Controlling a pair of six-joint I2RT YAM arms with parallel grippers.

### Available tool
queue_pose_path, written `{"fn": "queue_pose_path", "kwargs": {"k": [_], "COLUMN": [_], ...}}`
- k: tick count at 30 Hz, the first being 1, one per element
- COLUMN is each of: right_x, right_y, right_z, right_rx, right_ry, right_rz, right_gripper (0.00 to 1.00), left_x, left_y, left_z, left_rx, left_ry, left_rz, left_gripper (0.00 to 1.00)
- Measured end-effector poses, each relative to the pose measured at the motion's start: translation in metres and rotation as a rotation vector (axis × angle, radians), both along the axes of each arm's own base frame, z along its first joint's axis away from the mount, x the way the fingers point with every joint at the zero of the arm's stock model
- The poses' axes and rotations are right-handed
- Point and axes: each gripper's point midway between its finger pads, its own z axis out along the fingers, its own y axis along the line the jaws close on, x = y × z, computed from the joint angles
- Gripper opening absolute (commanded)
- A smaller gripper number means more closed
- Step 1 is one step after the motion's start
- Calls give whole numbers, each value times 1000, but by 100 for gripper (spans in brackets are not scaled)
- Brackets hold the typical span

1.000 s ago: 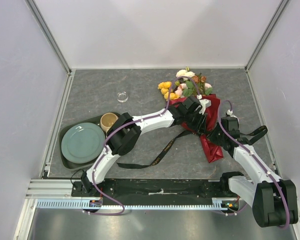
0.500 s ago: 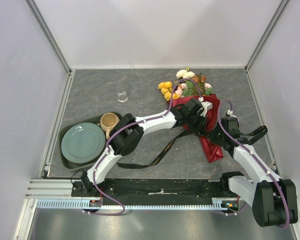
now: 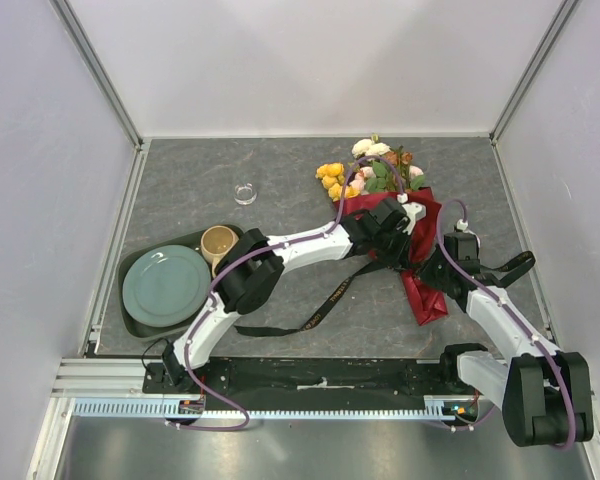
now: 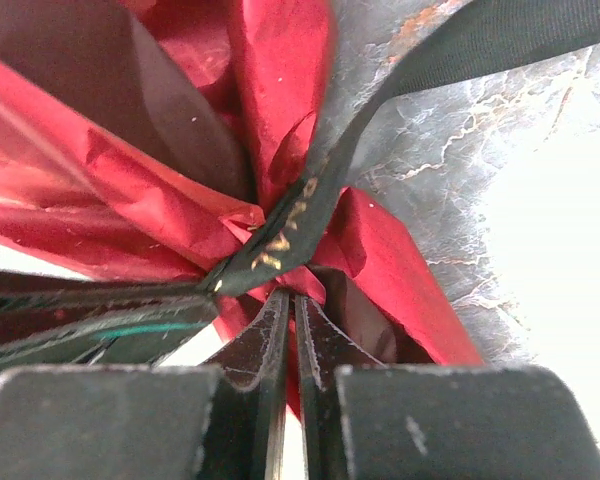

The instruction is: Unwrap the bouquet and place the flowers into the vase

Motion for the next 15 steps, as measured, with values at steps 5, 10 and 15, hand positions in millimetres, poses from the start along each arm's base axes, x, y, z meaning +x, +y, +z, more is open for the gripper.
{"fn": "queue_pose_path", "kwargs": {"k": [5, 10, 15], "right_x": [2, 5, 5], "right_y": [-2, -6, -8], "right_z": [-2, -1, -1], "right_rx": [8, 9, 8], "right_ry": [4, -4, -5], "right_rz": [-8, -24, -31], "right_gripper": [11, 11, 11], "left_x": [-5, -4, -3], "left_y": [6, 4, 12], "left_z": [17, 28, 34], "left_rx": [-42, -77, -86], "left_ry": [-10, 0, 14], "left_rz": [4, 19, 43], "left_gripper": [2, 2, 2]}}
